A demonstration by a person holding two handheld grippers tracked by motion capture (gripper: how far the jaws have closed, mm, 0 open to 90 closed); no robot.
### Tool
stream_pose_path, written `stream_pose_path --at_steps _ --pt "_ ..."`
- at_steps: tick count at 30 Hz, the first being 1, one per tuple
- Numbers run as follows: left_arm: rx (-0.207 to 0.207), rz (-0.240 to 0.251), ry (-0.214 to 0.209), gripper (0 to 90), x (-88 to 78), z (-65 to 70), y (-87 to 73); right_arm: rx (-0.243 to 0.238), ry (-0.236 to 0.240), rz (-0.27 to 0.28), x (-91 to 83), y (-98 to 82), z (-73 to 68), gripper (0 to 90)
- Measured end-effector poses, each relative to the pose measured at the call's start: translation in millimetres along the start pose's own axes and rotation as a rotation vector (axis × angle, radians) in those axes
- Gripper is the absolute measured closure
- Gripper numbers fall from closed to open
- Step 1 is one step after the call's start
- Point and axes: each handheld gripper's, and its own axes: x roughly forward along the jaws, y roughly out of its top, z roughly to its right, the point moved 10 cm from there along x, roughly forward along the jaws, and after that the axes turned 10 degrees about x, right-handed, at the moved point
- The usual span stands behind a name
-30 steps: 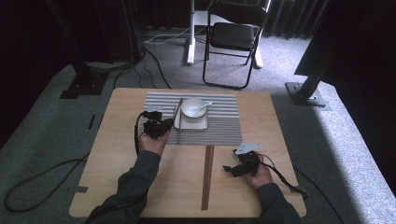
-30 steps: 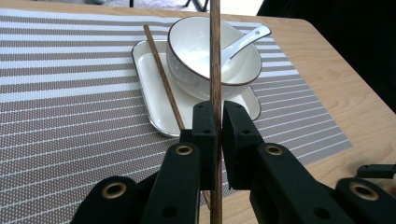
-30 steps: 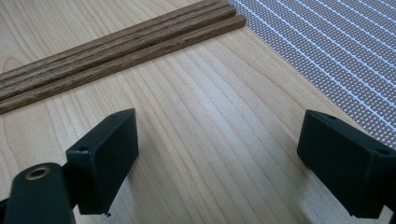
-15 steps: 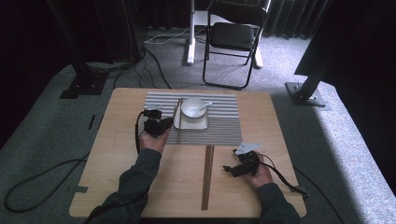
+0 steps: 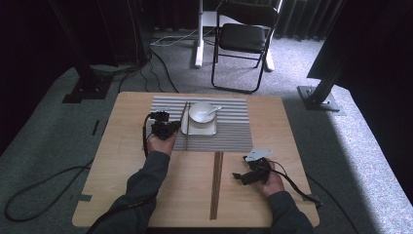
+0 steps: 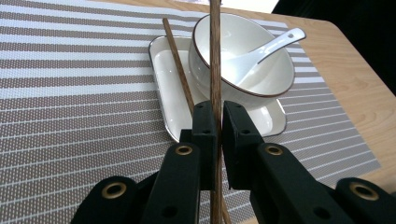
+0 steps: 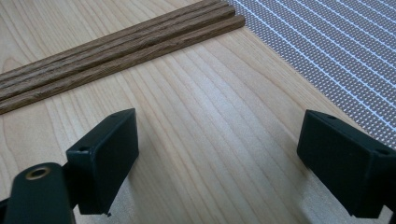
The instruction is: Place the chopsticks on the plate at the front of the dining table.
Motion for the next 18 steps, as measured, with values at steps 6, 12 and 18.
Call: stream_pose_path --at_steps 6,12,18 --pt "-0.010 -0.005 0.012 84.5 6.0 -4.1 3.1 0.000 0.000 0.000 0.0 0.0 0.0 12.0" --pt "-0.017 -0.005 0.013 84.5 8.3 -4.5 5.3 0.000 0.000 0.000 0.0 0.0 0.0 12.0" --pt "-0.020 -0.003 0.009 84.5 10.0 -2.7 5.7 0.000 0.000 0.000 0.0 0.0 0.0 12.0"
